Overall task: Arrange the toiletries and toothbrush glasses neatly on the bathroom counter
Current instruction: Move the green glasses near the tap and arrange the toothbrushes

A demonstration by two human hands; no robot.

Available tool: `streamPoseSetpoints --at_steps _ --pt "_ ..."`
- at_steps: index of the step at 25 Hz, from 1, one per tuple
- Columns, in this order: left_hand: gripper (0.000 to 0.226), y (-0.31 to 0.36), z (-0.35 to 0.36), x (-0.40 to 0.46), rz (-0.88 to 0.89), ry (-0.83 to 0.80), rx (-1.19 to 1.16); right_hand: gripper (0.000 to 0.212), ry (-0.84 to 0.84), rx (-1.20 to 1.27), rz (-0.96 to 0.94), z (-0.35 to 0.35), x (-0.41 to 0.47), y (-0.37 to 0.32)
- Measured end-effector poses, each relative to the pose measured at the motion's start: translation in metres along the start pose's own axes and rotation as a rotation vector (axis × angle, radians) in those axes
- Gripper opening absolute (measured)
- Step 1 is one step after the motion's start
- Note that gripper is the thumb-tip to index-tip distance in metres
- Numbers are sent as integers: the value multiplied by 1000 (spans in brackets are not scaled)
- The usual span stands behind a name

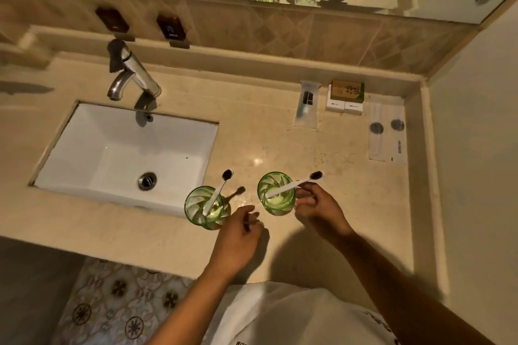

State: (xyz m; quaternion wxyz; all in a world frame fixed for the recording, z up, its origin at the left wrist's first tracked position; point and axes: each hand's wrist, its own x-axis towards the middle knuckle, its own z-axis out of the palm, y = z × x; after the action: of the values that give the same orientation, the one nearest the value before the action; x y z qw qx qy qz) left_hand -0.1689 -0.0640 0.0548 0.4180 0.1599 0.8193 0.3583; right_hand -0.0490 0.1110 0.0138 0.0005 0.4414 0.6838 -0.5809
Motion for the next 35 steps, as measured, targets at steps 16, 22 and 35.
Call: streamPoseSetpoints --at_steps 16,22,35 --pt "32 31 23 40 -76 73 -91 52 -31 133 14 8 4 -14" --pt "24 87 25 63 -12 86 -125 56 65 221 -41 -15 37 -38" --pt "33 219 -40 203 -35 86 -215 46 142 411 -86 -45 169 -149"
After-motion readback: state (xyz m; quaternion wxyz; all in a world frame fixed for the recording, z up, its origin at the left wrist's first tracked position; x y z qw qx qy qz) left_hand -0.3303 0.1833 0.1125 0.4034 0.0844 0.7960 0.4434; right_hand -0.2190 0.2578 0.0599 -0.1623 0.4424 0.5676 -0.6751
